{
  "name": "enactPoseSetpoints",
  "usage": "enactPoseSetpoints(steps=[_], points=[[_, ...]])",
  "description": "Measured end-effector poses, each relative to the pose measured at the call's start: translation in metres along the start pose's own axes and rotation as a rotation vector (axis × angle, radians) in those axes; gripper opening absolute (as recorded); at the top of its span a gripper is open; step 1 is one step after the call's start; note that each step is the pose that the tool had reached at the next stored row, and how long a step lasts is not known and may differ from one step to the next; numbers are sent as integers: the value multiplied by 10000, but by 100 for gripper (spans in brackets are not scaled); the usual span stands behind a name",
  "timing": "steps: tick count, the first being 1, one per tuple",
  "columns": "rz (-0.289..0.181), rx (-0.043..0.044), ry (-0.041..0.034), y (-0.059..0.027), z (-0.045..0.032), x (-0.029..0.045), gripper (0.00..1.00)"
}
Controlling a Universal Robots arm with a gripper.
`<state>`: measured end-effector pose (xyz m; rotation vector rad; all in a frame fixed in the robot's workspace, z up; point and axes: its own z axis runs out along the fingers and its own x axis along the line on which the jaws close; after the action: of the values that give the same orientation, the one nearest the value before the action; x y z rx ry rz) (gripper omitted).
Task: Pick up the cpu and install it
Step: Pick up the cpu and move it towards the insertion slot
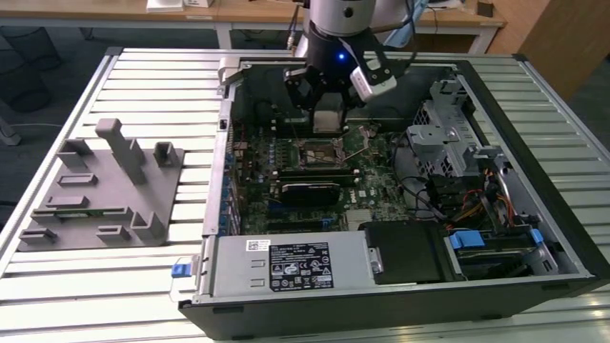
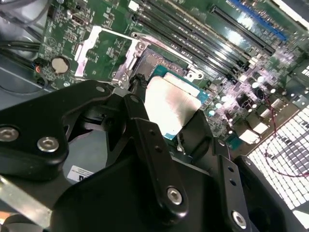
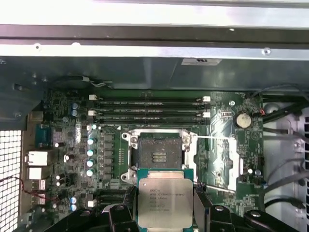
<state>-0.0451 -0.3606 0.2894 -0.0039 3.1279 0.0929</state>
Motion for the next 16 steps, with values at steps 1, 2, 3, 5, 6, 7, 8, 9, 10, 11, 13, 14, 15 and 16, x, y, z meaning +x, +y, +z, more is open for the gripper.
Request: enactPoseSetpoints(steps=[1,2,3,5,6,7,8,9,10,11,13,14,15,16], points=[[-68,-2,-6,5,11,4,55],[-143,-3,-9,10,21,7,55],[-225,-2,-9,15,32,10,55],[-368,-3,-1,22,60,14,55],[-410,-5,1,25,79,15,55],[-435,-4,3,27,97,17,55],[-454,-5,4,27,115,19,55],[-468,-5,5,27,133,20,55],[-472,-5,5,26,147,20,55],[-472,-6,5,26,153,21,55],[-471,-3,6,25,153,21,55],[-471,-3,6,25,153,21,55],[-471,-3,6,25,153,21,55],[-471,-5,5,26,154,21,55]])
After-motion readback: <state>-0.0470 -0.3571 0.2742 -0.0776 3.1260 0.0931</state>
